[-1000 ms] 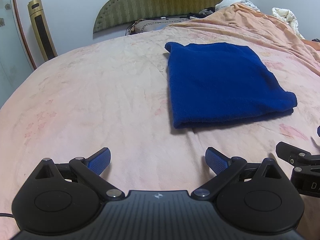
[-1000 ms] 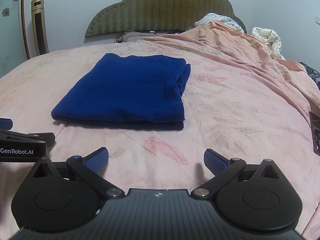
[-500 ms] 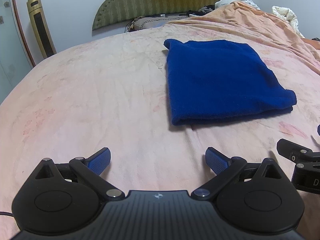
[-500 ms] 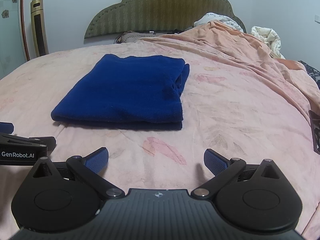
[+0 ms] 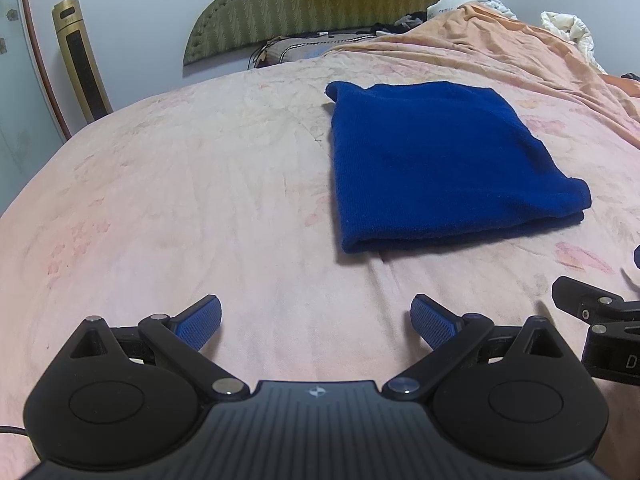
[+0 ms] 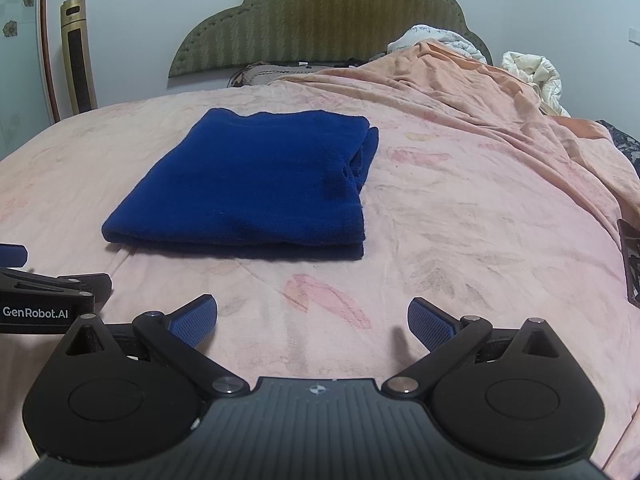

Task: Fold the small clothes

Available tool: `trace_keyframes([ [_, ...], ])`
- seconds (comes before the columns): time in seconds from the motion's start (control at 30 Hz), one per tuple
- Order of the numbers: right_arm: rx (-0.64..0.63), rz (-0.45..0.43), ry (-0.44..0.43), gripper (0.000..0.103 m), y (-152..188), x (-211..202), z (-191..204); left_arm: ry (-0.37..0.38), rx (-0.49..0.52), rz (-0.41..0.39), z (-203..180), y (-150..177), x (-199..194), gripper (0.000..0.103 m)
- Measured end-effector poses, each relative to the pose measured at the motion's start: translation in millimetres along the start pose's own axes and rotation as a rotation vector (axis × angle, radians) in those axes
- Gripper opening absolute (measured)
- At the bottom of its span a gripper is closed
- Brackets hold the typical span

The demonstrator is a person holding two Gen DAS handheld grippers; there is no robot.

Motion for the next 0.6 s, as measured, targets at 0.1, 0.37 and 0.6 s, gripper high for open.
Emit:
trace_keyframes([
  [0.1,-0.002,0.000,-0.001,0.103,-0.2,0.4,-0.2,0.002,0.001,0.002,-0.7,0.0,0.4,0.102],
  [0.37,-0.004,-0.001,-0.008,0.103,-1.0,1.4,0.4,0.018,-0.010,0.001,-0.4,-1.8,2.2,0.102],
  [0.6,-0.009,-0.005,-0.012,0.103,-5.5,2.5,-0.8,0.023,0.017,-0.019,-5.4,-4.1,3.0,0.102],
])
Point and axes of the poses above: each gripper's, at about its wrist camera, not at the fingertips, and x roughly the way its jaws point, z to its left, y to its underside, the point moved 3 cm from there along x, roughly the way its jaws point, and after that the axes turned 14 degrees about -z, right-handed, at the moved point
